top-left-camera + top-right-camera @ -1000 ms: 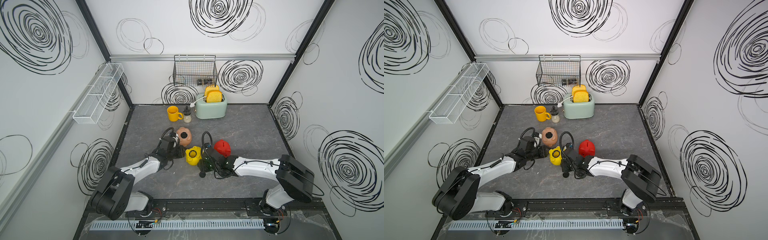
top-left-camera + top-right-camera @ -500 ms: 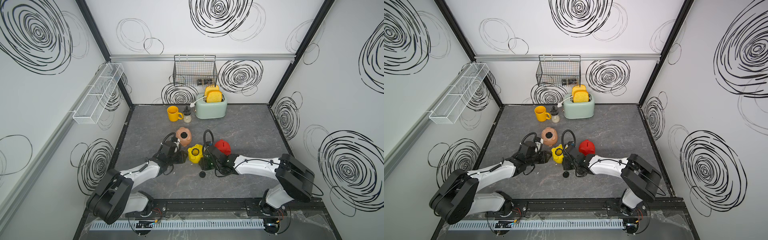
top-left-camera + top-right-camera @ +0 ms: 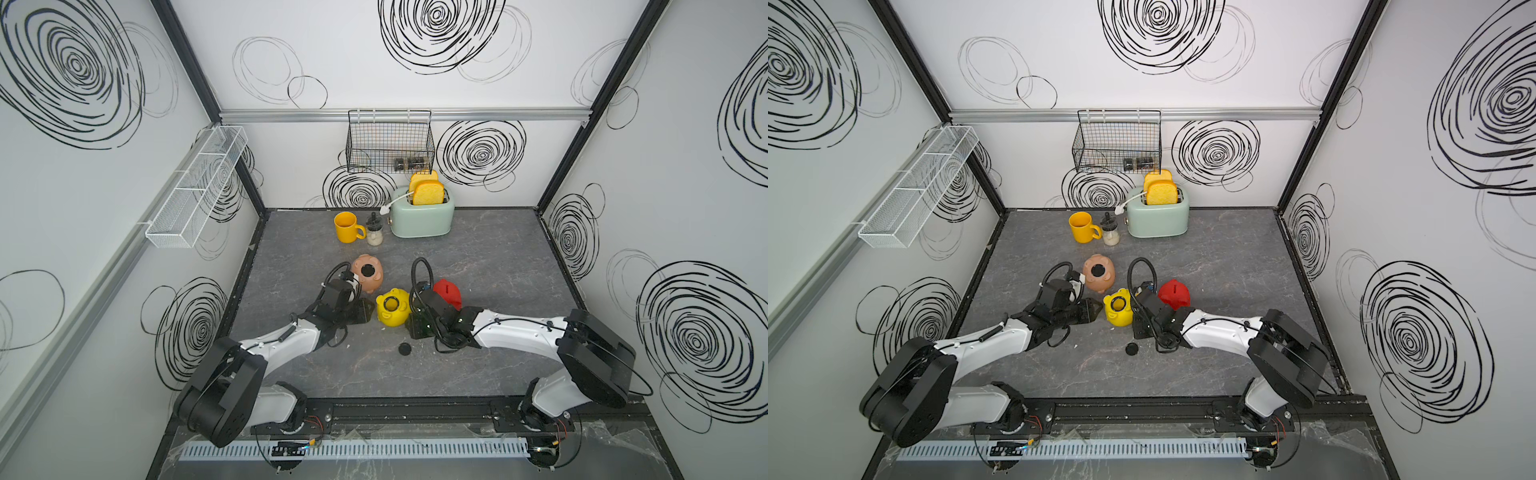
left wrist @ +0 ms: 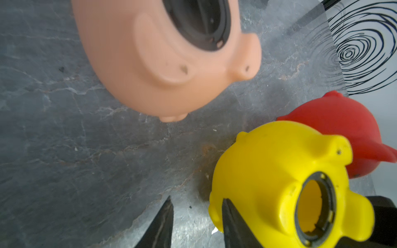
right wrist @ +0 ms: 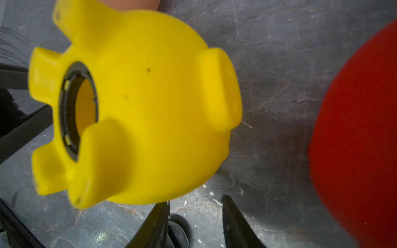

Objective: Close piggy banks
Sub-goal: Adjust the piggy bank at the center of the board.

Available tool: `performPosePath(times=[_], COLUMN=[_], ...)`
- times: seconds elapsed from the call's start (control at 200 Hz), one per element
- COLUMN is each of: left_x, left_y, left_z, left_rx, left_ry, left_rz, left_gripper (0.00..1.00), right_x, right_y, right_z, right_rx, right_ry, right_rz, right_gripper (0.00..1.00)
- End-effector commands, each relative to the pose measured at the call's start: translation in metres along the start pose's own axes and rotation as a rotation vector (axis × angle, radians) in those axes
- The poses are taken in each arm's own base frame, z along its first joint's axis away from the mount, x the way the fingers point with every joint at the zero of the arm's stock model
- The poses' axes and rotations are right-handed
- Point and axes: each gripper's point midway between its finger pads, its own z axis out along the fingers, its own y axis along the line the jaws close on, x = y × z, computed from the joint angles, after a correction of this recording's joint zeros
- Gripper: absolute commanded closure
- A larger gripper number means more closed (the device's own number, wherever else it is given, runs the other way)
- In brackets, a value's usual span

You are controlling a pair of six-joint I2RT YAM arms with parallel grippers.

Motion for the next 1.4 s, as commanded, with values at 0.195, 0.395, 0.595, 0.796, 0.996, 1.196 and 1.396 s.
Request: performPosePath(times=[0.195, 0.395, 0.595, 0.796, 0.996, 1.196, 1.396], left_x=[-0.029, -0.03, -0.027, -0.012, 0.0, 0.004, -0.008], left_y=[-0.005, -0.005, -0.012, -0.027, -0.027, -0.025, -0.021], left_z=[0.011, 0.018, 0.023, 0.021, 0.013, 0.006, 0.009], left_rx=[-0.003, -0.01, 0.012, 0.044, 0.052, 0.034, 0.014], left_ry=[-0.048, -0.041, -0.03, -0.003, 0.003, -0.005, -0.021], left_rz=[0.015, 0.016, 0.029, 0.06, 0.055, 0.067, 0.051], left_gripper=[0.57, 0.56, 0.56, 0.57, 0.56, 0.56, 0.55], right_x=[-0.01, -0.017, -0.023, -0.025, -0.028, -0.032, -0.037], right_y=[-0.02, -0.023, -0.025, -0.026, -0.025, -0.029, -0.039], right_z=[-0.001, 0.001, 0.003, 0.007, 0.01, 0.007, 0.008], right_rx=[0.059, 0.062, 0.063, 0.064, 0.062, 0.072, 0.1], right_ry=[-0.024, -0.026, -0.03, -0.023, -0.021, -0.032, -0.038], right_rz=[0.021, 0.036, 0.042, 0.04, 0.036, 0.032, 0.038], right_gripper=[0.57, 0.57, 0.57, 0.57, 0.56, 0.56, 0.56])
